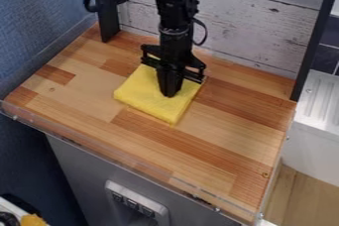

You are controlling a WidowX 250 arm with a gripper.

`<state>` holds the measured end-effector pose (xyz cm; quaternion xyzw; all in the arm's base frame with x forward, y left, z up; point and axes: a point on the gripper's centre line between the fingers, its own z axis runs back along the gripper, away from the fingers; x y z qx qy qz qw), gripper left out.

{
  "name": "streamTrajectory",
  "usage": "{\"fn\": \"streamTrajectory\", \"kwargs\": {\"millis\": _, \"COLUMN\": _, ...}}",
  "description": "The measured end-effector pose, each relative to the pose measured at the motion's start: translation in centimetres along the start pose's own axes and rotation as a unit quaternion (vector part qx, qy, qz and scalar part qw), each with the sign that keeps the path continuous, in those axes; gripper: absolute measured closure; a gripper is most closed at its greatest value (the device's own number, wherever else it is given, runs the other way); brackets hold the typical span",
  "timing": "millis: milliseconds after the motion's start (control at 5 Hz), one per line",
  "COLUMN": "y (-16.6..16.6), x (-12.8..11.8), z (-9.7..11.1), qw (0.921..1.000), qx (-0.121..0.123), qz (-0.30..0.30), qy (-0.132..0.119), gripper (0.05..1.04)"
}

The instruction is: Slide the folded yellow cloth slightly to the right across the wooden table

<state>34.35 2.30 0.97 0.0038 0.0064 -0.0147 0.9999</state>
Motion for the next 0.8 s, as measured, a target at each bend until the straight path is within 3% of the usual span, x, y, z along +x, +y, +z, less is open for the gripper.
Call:
{"fn": "streamTrajectory", "kwargs": {"millis": 200, "y": -1.1, "x": 0.1, "z": 0.3, "qw": 0.9999, "qx": -0.006, "qz": 0.004, "qy": 0.013, "gripper": 0.814}}
{"fn": "streamTrajectory", "kwargs": {"millis": 600, "y": -2.6, "x": 0.1, "z": 1.6, "qw": 0.9995, "qx": -0.008, "qz": 0.008, "qy": 0.029, "gripper": 0.258}}
{"fn": "streamTrajectory", "kwargs": {"millis": 800, "y": -3.5, "x": 0.3, "z": 3.8, "qw": 0.9999, "qx": -0.006, "qz": 0.011, "qy": 0.005, "gripper": 0.091}}
